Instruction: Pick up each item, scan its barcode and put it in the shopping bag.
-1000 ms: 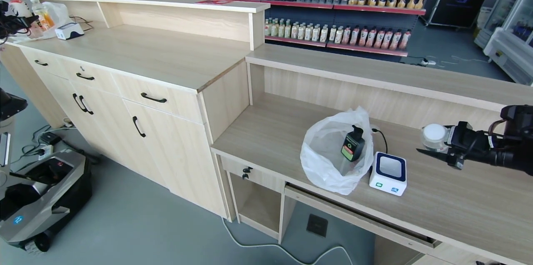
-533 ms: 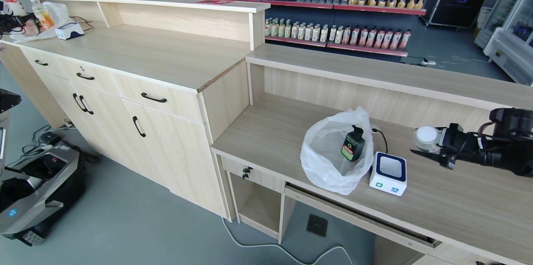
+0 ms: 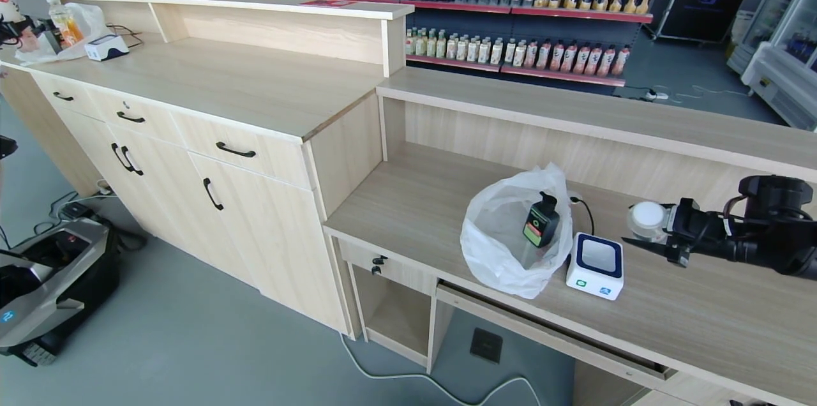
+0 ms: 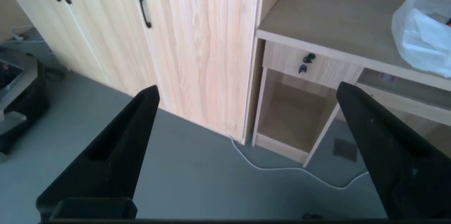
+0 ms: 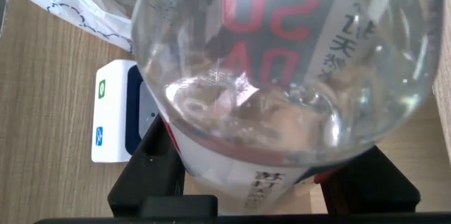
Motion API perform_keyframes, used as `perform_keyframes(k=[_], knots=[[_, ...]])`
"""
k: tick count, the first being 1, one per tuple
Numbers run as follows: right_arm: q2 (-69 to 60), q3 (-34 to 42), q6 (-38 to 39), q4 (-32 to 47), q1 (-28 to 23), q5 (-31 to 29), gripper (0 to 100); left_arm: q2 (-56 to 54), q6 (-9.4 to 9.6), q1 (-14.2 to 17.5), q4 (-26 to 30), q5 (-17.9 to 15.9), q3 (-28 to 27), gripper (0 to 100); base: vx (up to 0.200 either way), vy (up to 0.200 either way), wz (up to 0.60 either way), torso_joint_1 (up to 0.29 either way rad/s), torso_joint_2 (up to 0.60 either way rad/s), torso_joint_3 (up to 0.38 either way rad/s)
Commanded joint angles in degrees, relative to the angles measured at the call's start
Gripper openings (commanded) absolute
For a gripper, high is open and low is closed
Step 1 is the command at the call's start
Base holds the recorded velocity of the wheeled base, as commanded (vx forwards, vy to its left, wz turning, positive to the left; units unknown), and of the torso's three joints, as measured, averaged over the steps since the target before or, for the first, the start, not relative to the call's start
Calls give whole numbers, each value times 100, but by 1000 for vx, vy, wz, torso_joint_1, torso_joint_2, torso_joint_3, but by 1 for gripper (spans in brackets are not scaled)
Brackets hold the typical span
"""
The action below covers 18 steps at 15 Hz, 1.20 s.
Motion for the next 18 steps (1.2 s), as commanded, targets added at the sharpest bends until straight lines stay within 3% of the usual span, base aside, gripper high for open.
perform_keyframes(k=[1, 18], knots=[[74, -5, -10, -12, -1, 53, 0, -2, 2, 4, 0, 0, 0, 100, 0, 0, 0, 0, 0, 0], [1049, -1033, 33, -161, 272, 431, 0, -2, 2, 4, 0, 0, 0, 100, 0, 0, 0, 0, 0, 0]])
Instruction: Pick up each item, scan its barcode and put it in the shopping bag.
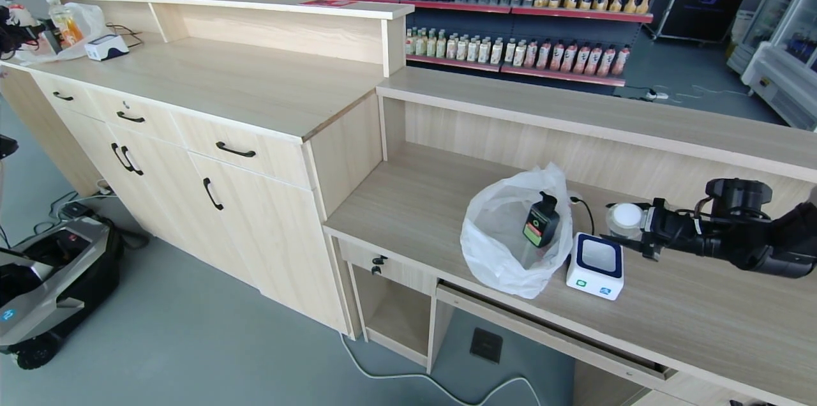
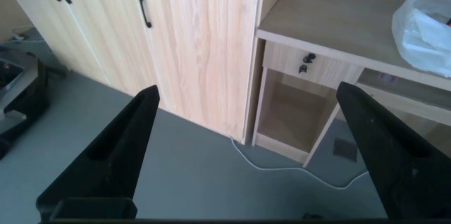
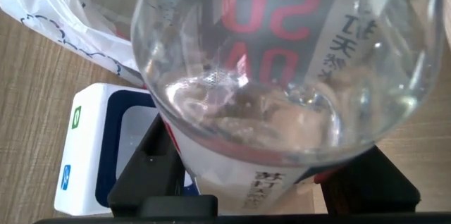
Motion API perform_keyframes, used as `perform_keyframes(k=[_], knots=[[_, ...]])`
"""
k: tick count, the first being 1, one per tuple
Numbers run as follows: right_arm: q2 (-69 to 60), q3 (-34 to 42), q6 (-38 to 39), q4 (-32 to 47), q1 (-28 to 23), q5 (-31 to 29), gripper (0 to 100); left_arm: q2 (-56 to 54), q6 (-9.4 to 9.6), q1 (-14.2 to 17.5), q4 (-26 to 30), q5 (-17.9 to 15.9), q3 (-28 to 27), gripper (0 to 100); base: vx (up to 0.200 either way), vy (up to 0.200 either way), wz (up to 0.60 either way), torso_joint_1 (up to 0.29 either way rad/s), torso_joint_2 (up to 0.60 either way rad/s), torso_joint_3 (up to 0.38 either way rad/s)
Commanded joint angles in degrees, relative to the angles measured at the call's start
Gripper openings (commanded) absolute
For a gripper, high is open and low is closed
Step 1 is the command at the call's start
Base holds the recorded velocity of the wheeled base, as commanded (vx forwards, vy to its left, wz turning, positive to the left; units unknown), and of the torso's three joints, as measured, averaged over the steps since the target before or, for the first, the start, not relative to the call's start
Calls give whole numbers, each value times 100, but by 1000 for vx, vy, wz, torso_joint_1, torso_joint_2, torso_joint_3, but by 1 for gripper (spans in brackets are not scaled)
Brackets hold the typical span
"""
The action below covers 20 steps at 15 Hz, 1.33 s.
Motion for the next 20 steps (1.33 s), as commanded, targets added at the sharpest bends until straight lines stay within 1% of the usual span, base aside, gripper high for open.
perform_keyframes(k=[1, 5, 12, 20], knots=[[133, -89, 7, -6, 64, 10, 0, -2, 2, -1, 0, 0, 0, 100, 0, 0, 0, 0, 0, 0], [318, -247, 7, -6, 117, 63, 0, -2, 2, -1, 0, 0, 0, 100, 0, 0, 0, 0, 0, 0], [555, -731, 68, -6, 433, 81, 0, -2, 2, -1, 0, 0, 0, 100, 0, 0, 0, 0, 0, 0], [581, -757, 68, -49, 433, 81, 0, -2, 2, -1, 0, 0, 0, 100, 0, 0, 0, 0, 0, 0]])
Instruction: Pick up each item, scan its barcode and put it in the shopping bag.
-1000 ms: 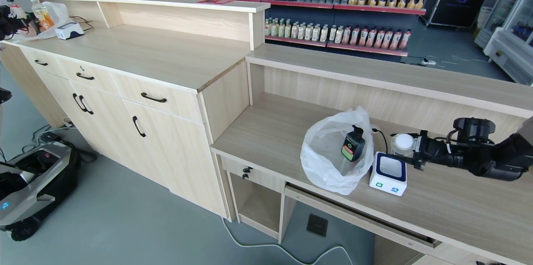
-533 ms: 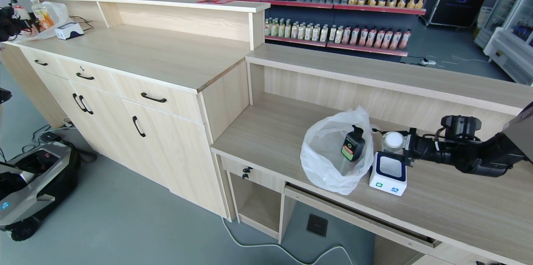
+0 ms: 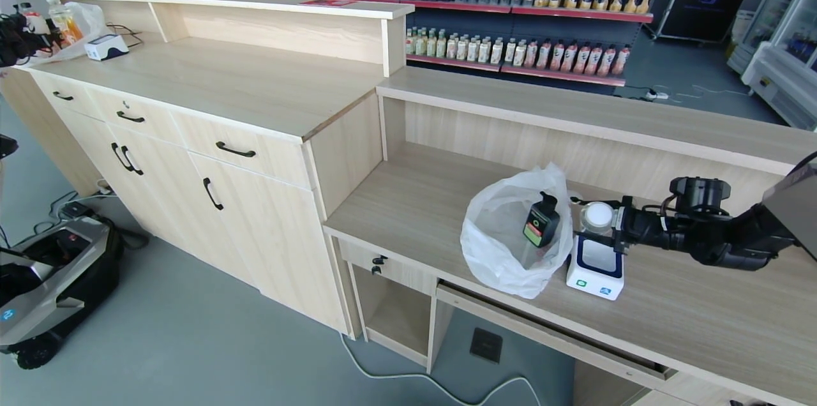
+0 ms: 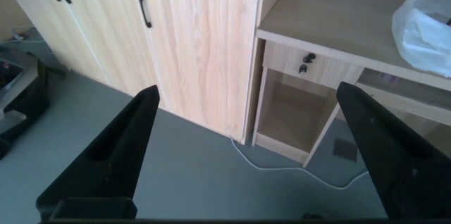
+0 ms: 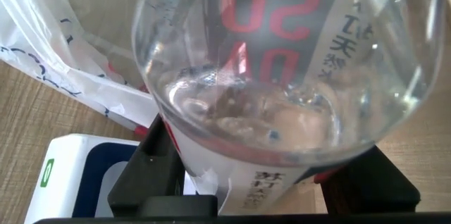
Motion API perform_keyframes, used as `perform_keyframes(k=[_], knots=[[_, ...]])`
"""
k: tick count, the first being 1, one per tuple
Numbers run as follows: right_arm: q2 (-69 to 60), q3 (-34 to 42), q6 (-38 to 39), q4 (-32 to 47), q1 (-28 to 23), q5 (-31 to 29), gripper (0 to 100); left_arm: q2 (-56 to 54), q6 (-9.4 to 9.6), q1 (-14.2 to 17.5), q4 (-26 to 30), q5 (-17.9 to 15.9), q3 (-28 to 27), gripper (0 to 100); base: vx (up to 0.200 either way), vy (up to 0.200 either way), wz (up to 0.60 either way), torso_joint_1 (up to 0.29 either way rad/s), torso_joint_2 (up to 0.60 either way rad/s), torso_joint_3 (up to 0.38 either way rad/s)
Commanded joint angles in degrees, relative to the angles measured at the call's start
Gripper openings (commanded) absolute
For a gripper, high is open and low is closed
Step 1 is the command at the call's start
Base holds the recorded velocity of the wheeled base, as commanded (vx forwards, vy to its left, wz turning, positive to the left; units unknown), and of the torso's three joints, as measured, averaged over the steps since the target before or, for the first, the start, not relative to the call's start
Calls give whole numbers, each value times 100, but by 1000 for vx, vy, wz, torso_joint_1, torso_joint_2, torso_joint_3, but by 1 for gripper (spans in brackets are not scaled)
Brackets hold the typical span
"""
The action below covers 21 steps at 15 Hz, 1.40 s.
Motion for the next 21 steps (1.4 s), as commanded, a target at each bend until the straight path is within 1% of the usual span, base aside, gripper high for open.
perform_keyframes(k=[1, 3, 4, 5, 6, 7, 8, 10, 11, 12, 13, 14, 15, 16, 20, 21], knots=[[-6, 1, -4, -1, -4, 0, 0, -2, 2, 1, 0, 2, 0, 100, 0, 0, 0, 0, 0, 0], [-68, -7, 32, -27, -13, 0, 0, -2, 2, 1, 0, 2, 0, 100, 0, 0, 0, 0, 0, 0], [-270, -34, 269, -168, -13, 9, 0, -2, 2, 1, 0, 2, 0, 100, 0, 0, 0, 0, 0, 0], [-595, 54, 717, -396, -22, 0, 0, -2, 2, 1, 0, 2, 0, 100, 0, 0, 0, 0, 0, 0], [-1105, 265, 1359, -590, -84, -17, 0, -2, 2, 1, 0, 2, 0, 100, 0, 0, 0, 0, 0, 0], [-1421, 423, 1746, -607, -128, -44, 0, -2, 2, 1, 0, 2, 0, 100, 0, 0, 0, 0, 0, 0], [-2344, 898, 2914, -607, -259, -395, 0, -2, 2, 1, 0, 2, 0, 100, 0, 0, 0, 0, 0, 0], [-3443, 1478, 4769, -554, -365, -1705, 0, -2, 2, 1, 0, 2, 0, 100, 0, 0, 0, 0, 0, 0], [-3662, 1610, 5252, -510, -374, -2162, 0, -2, 2, 1, 0, 2, 0, 100, 0, 0, 0, 0, 0, 0], [-4119, 1891, 5999, -220, -356, -3120, 0, -2, 2, 1, 0, 2, 0, 100, 0, 0, 0, 0, 0, 0], [-4339, 2049, 6052, 70, -321, -3524, 0, -2, 2, 1, 0, 2, 0, 100, 0, 0, 0, 0, 0, 0], [-4743, 2445, 5991, 474, -268, -4131, 0, -2, 2, 1, 0, 2, 0, 100, 0, 0, 0, 0, 0, 0], [-5016, 2744, 5929, 667, -242, -4623, 0, -2, 2, 1, 0, 2, 0, 100, 0, 0, 0, 0, 0, 0], [-5218, 2928, 5841, 764, -207, -4957, 0, -2, 2, 1, 0, 2, 0, 100, 0, 0, 0, 0, 0, 0], [-5482, 3060, 5806, 817, -48, -5089, 0, -2, 2, 1, 0, 2, 0, 100, 0, 0, 0, 0, 0, 0], [-5499, 3060, 5639, 817, -57, -5159, 0, -2, 2, 1, 0, 2, 0, 100, 0, 0, 0, 0, 0, 0]])
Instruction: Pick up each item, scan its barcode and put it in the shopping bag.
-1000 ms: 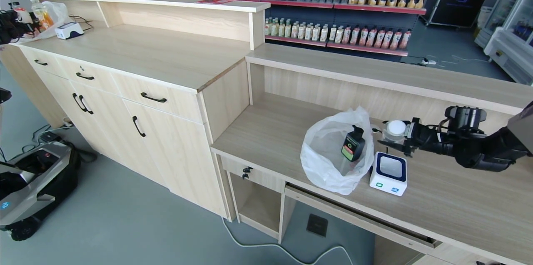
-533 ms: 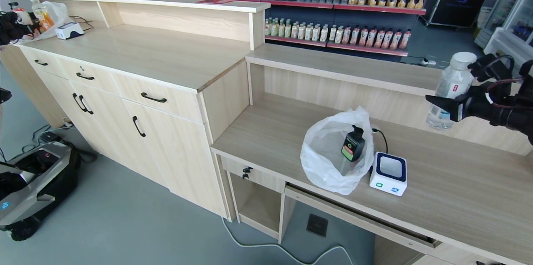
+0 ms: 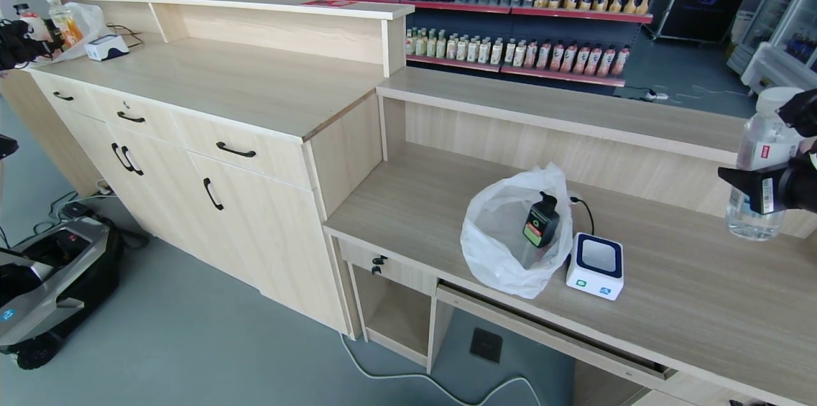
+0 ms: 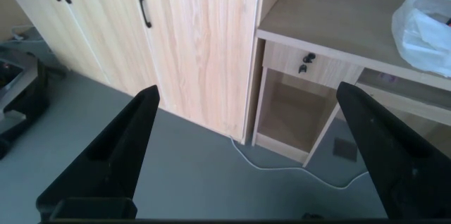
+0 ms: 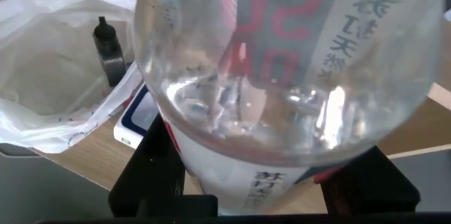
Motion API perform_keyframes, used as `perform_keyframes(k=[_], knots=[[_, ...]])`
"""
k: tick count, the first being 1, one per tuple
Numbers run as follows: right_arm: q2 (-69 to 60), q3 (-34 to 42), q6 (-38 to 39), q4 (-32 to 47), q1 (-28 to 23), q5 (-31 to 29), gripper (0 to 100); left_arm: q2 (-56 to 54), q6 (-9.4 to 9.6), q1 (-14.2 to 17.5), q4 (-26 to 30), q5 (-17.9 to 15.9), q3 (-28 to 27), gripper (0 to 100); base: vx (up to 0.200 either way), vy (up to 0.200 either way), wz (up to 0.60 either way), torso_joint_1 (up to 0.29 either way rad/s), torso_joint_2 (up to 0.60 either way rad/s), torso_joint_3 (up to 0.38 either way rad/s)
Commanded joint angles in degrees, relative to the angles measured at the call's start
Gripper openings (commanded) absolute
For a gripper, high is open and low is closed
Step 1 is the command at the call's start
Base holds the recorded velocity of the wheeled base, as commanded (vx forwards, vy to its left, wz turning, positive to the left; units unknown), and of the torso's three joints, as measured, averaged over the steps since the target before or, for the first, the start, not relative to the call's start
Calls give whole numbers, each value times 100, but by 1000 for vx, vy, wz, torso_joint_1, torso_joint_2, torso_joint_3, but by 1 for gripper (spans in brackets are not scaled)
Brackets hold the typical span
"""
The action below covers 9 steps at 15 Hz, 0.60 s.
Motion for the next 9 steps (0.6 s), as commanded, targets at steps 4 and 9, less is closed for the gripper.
perform_keyframes(k=[4, 9], knots=[[9, 19, -278, -257, 112, -76, 0, -2, 2, 4, 0, 0, 0, 100, 0, 0, 300, 1, 1, 4], [651, -183, 162, -574, 287, -155, 0, -2, 2, 4, 0, 0, 0, 100, 0, 0, 480, -6, 3, -13]])
